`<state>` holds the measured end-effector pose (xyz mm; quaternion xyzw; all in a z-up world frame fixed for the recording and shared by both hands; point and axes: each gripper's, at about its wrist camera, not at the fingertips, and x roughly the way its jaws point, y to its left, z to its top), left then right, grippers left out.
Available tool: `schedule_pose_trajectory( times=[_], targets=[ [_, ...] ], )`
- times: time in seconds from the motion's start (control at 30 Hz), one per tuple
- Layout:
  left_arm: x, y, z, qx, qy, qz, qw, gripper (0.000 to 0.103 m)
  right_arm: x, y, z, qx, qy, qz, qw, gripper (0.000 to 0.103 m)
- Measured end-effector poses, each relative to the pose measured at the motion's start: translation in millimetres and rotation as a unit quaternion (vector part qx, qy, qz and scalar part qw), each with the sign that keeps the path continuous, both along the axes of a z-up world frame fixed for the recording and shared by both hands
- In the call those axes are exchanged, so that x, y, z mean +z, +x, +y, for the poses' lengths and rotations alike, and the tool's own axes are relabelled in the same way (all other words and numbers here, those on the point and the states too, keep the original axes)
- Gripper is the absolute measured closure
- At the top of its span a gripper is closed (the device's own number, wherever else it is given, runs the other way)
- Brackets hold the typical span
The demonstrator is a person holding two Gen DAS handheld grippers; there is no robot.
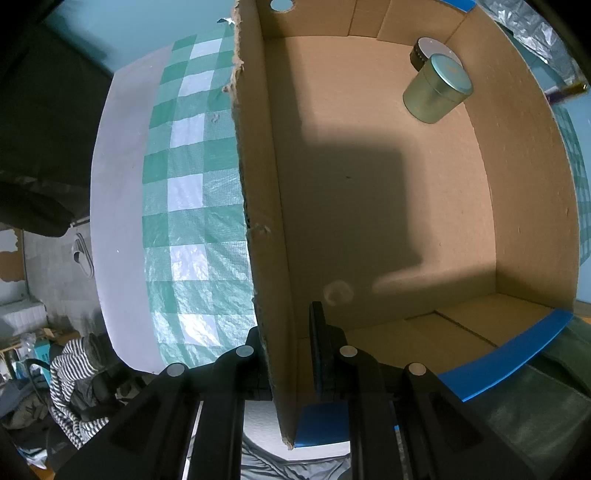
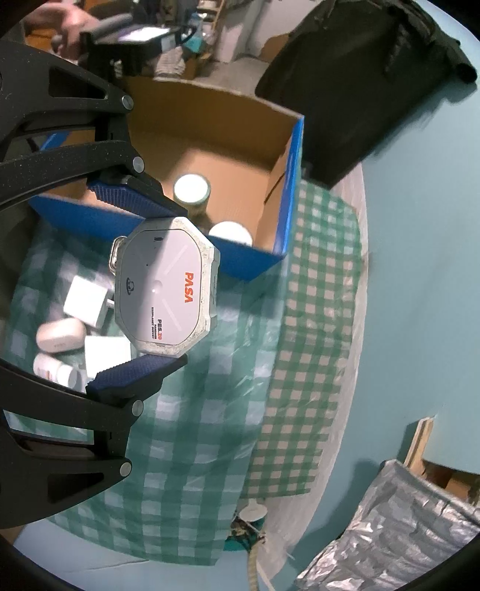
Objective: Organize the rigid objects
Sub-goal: 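Lift the PASA device with the right gripper toward the box, then lower the PASA device into the box and open the right gripper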
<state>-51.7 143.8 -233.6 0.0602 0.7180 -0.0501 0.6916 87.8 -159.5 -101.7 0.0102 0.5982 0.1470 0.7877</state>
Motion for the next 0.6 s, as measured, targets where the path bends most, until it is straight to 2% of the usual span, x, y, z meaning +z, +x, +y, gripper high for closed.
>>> schedule_pose_trajectory(
  times=[0.33,0.6],
  targets=[
    [-2,0,4,0.004,-0.005,0.001,1.0000,0.090,47,2,39,0.049,0.032,-0.021,0.998,0.033],
    [-2,-1,5,0.006,-0.006,0.001,1.0000,0.090,33,10,75,0.095,0.024,-0.008,0.995,0.033]
  ],
)
